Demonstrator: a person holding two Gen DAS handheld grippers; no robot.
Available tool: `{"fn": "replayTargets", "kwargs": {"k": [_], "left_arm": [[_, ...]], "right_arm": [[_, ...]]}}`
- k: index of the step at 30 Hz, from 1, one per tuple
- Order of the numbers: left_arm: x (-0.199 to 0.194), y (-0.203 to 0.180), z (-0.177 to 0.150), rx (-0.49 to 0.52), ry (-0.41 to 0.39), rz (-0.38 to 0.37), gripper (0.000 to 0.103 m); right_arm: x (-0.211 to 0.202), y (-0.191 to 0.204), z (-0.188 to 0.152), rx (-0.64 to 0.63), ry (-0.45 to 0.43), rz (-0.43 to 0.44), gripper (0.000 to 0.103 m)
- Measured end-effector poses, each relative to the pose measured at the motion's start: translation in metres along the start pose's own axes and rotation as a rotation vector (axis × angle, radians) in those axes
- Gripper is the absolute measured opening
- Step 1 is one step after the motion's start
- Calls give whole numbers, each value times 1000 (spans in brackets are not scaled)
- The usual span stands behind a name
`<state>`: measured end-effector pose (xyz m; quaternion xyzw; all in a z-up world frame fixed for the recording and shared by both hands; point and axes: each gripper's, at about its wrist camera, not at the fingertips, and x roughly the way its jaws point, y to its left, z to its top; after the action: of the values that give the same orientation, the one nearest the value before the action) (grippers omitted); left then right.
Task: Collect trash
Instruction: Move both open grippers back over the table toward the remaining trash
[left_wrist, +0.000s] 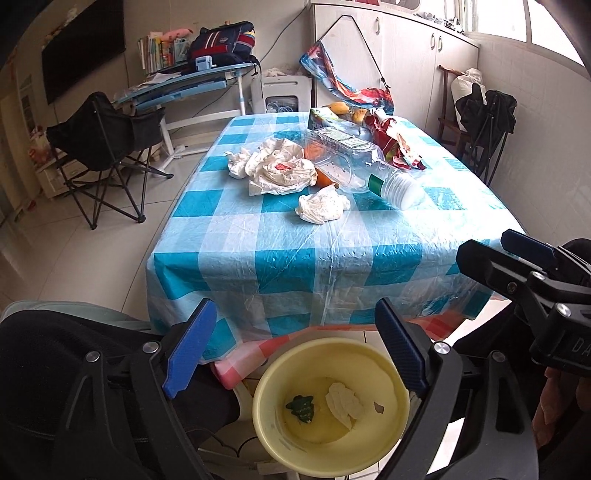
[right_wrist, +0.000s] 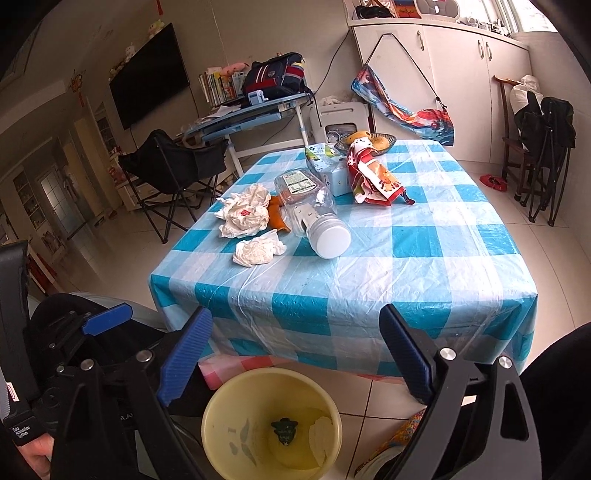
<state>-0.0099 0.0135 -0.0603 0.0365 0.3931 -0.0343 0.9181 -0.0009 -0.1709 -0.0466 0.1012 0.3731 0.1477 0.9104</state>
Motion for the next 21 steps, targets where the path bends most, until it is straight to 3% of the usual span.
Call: {"fn": "replayTargets", "kwargs": {"k": [13, 21], "left_arm": [[0, 9, 13, -59, -10, -38, 86], [16, 18, 37, -82, 6, -80, 86]], "right_arm": [[0, 0, 3, -3, -4, 2, 89], [14, -11, 27, 7, 22, -15, 89]]}}
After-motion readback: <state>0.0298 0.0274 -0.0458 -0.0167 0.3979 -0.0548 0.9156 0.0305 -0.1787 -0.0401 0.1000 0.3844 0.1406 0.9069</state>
